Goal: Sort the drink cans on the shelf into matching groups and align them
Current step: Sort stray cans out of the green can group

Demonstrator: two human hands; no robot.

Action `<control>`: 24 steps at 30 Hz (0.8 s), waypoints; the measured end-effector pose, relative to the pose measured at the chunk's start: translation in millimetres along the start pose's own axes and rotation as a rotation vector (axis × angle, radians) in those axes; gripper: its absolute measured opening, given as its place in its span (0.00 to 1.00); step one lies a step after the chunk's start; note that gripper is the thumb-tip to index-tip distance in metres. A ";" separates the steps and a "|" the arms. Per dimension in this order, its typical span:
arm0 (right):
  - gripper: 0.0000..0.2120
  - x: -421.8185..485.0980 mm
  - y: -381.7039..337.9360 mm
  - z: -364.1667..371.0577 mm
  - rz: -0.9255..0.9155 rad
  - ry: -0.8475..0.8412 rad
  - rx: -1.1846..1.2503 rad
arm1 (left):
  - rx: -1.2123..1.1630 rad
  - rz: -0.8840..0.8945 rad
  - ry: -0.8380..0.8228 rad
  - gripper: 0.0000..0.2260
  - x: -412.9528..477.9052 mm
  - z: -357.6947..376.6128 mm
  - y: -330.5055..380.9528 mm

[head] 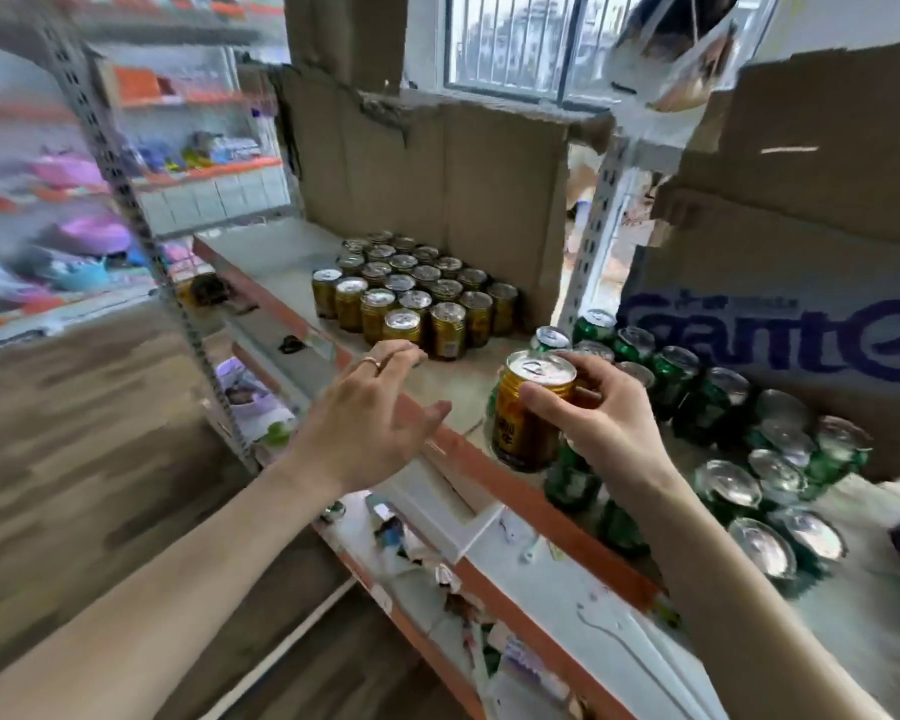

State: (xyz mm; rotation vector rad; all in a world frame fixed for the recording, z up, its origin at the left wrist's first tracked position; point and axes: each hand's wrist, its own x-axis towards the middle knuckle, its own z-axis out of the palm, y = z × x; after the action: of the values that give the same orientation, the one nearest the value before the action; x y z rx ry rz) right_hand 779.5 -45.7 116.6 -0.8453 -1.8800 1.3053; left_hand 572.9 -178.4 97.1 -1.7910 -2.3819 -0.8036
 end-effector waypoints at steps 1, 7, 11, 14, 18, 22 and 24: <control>0.22 7.0 -0.6 17.9 -0.012 0.003 -0.025 | 0.008 -0.009 -0.009 0.36 -1.6 -6.1 -17.2; 0.29 38.0 0.8 95.1 -0.008 0.015 -0.066 | 0.046 -0.030 -0.027 0.39 -1.2 -32.6 -95.8; 0.23 52.6 8.7 115.3 0.021 0.020 -0.086 | 0.039 -0.028 -0.039 0.35 8.6 -28.1 -120.6; 0.20 65.0 19.1 123.6 0.026 0.032 -0.122 | 0.018 -0.048 -0.049 0.31 22.4 -13.1 -133.0; 0.19 88.3 35.8 136.4 0.034 0.037 -0.148 | -0.008 -0.051 -0.097 0.33 44.2 7.7 -146.4; 0.20 119.1 54.1 145.9 0.033 0.069 -0.181 | -0.016 -0.049 -0.123 0.30 74.0 25.1 -162.8; 0.20 134.8 64.7 150.0 0.045 0.090 -0.207 | -0.018 -0.044 -0.146 0.28 91.3 32.8 -171.9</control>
State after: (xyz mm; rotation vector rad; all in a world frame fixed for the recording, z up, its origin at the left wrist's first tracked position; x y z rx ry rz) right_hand 589.6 7.1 39.2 -1.0402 -1.9568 1.0928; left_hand 395.4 -116.7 36.7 -1.8714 -2.5189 -0.7244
